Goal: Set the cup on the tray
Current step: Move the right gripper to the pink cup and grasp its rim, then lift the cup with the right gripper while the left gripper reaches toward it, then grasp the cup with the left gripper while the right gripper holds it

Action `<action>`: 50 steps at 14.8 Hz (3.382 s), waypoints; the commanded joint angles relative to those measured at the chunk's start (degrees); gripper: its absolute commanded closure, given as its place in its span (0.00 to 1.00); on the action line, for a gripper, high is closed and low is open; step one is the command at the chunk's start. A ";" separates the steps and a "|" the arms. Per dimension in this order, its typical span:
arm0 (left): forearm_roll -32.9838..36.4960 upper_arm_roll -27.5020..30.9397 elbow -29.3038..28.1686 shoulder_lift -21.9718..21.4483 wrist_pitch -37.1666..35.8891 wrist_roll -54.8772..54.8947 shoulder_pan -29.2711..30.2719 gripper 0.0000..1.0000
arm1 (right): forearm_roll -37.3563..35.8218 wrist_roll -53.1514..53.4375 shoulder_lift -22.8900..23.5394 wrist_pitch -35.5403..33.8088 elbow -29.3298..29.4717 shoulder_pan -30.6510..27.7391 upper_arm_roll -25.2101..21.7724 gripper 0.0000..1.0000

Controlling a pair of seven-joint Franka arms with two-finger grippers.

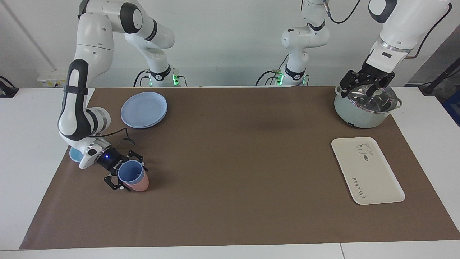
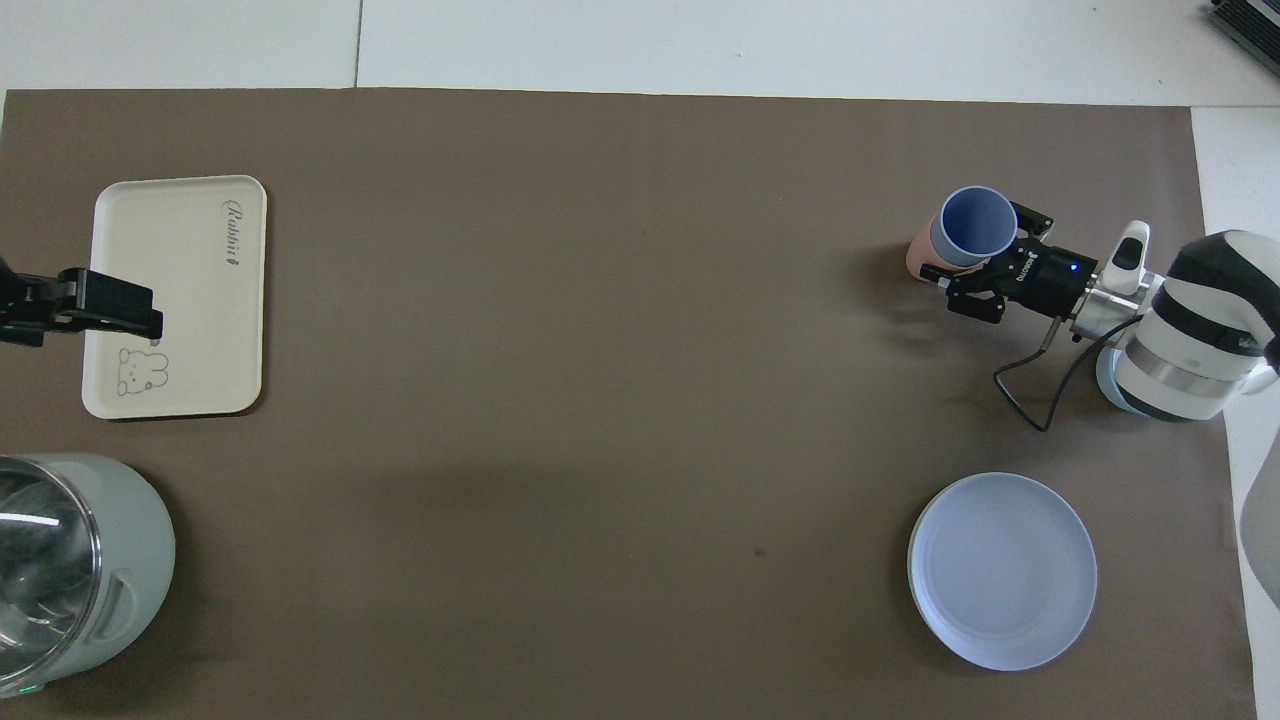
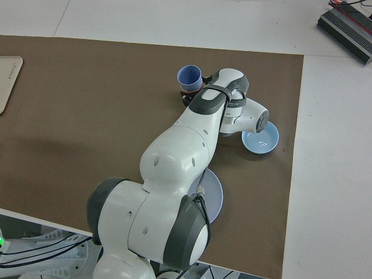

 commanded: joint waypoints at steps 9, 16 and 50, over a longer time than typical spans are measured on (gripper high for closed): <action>-6.76 -0.09 -2.86 -1.70 2.76 0.49 1.16 0.00 | 2.25 1.46 -0.26 2.74 1.94 1.87 -0.07 1.00; -18.52 -0.09 -3.04 -0.57 3.02 0.40 2.65 0.03 | -24.52 17.70 -14.13 4.60 1.94 3.19 0.01 1.00; -40.70 -0.62 0.81 12.70 38.46 -19.81 -28.55 1.00 | -60.42 62.39 -25.76 13.83 3.52 32.72 0.28 1.00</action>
